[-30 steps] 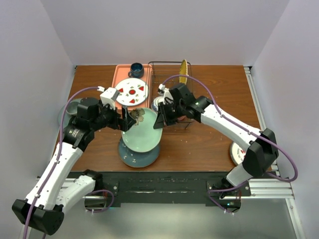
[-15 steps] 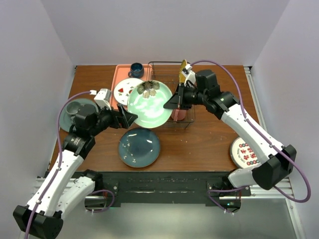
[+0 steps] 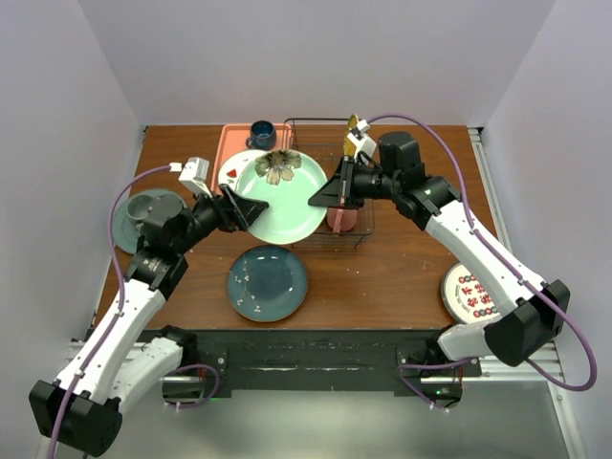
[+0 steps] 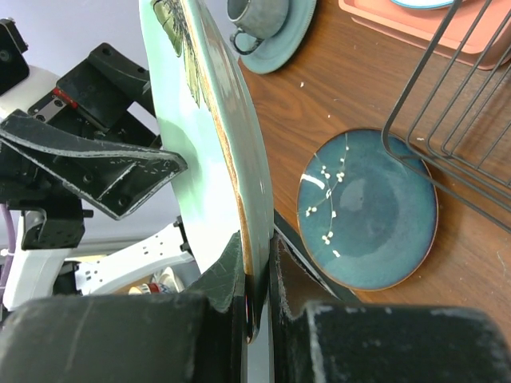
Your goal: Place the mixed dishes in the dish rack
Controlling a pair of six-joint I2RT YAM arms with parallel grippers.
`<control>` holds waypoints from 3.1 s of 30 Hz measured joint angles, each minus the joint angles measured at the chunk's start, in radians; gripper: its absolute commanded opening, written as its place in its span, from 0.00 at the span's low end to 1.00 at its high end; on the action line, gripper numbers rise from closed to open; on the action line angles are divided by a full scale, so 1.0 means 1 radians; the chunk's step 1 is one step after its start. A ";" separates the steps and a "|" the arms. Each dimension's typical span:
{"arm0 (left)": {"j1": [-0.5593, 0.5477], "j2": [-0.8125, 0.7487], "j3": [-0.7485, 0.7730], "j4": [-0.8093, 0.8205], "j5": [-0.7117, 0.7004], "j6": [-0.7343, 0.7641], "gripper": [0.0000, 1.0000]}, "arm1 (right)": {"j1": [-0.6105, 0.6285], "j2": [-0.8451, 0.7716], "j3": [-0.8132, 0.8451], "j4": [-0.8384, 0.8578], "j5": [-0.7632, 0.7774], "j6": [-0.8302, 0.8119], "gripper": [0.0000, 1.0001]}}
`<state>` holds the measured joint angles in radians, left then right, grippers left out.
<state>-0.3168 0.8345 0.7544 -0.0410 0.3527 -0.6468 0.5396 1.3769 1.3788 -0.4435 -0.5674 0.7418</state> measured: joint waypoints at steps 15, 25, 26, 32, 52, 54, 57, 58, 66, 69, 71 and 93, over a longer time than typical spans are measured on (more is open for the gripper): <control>0.018 0.028 0.018 0.148 0.081 -0.226 0.00 | -0.051 -0.032 -0.027 0.124 -0.058 0.000 0.00; 0.024 0.063 -0.017 0.287 0.130 -0.297 0.00 | -0.053 -0.069 -0.078 0.200 -0.035 0.034 0.35; 0.024 0.068 -0.022 0.299 0.132 -0.310 0.00 | -0.053 -0.069 -0.079 0.204 -0.032 0.036 0.35; 0.024 0.094 -0.056 0.402 0.166 -0.394 0.00 | -0.043 -0.069 -0.092 0.286 -0.031 0.053 0.48; -0.003 0.118 0.063 0.208 0.159 -0.309 1.00 | -0.006 -0.025 0.058 0.106 0.163 -0.064 0.00; -0.003 0.118 0.145 0.086 0.093 -0.226 1.00 | -0.004 0.016 0.170 0.018 0.250 -0.099 0.00; -0.003 0.117 0.253 -0.075 -0.006 -0.122 1.00 | -0.003 0.081 0.317 -0.060 0.399 -0.159 0.00; -0.003 0.118 0.280 -0.115 -0.037 -0.096 1.00 | -0.003 0.108 0.364 -0.086 0.456 -0.180 0.00; -0.003 0.133 0.372 -0.367 -0.238 0.051 1.00 | 0.019 0.363 0.633 -0.288 0.893 -0.328 0.00; -0.003 0.152 0.372 -0.421 -0.272 0.075 1.00 | 0.038 0.442 0.657 -0.335 1.005 -0.368 0.00; -0.003 0.163 0.372 -0.443 -0.283 0.087 1.00 | 0.046 0.480 0.658 -0.358 1.056 -0.390 0.00; -0.003 0.207 0.374 -0.485 -0.298 0.117 1.00 | 0.056 0.755 0.816 -0.251 1.313 -0.576 0.00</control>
<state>-0.3195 1.0416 1.1282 -0.5262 0.0551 -0.5297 0.5957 2.1323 2.1952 -0.6941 0.7456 0.1661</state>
